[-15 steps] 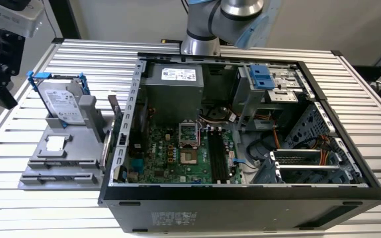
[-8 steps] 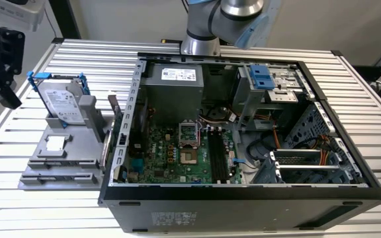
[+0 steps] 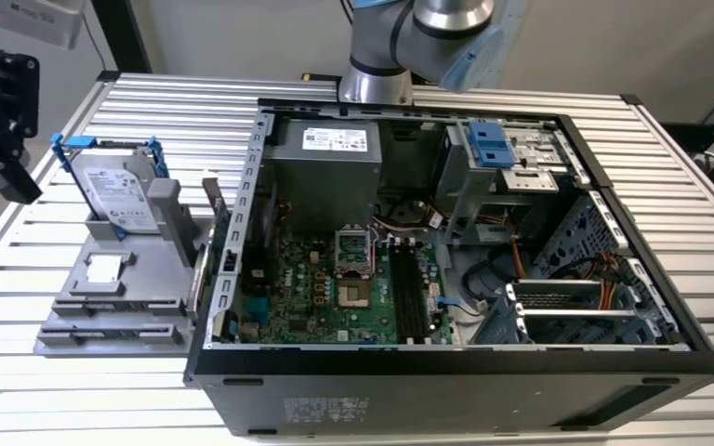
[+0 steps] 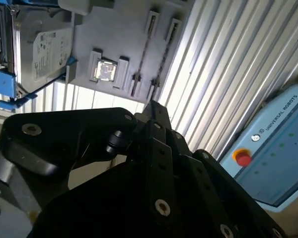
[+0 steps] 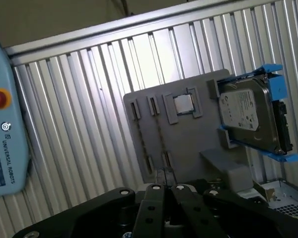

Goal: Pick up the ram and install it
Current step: 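Pick up the ram and move it above insertion slot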

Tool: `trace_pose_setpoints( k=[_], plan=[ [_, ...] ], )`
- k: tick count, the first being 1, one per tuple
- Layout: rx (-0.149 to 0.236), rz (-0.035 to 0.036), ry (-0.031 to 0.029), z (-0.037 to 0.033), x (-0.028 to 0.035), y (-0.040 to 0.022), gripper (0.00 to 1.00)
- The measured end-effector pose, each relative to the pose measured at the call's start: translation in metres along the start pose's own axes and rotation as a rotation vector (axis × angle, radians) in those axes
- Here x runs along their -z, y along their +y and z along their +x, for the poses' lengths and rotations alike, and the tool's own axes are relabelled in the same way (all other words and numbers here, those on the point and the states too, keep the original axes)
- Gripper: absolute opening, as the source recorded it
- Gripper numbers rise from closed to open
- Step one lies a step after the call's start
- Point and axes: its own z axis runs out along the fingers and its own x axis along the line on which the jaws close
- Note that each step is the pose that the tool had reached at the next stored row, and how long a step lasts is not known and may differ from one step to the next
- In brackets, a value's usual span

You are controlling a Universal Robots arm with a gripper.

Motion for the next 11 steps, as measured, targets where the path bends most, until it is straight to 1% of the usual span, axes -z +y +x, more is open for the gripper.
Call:
trace_pose_setpoints(
  k=[11],
  plan=[
    [0.200, -0.0034, 0.0014, 0.0000, -0.0002, -0.0001, 0.00]
  ],
)
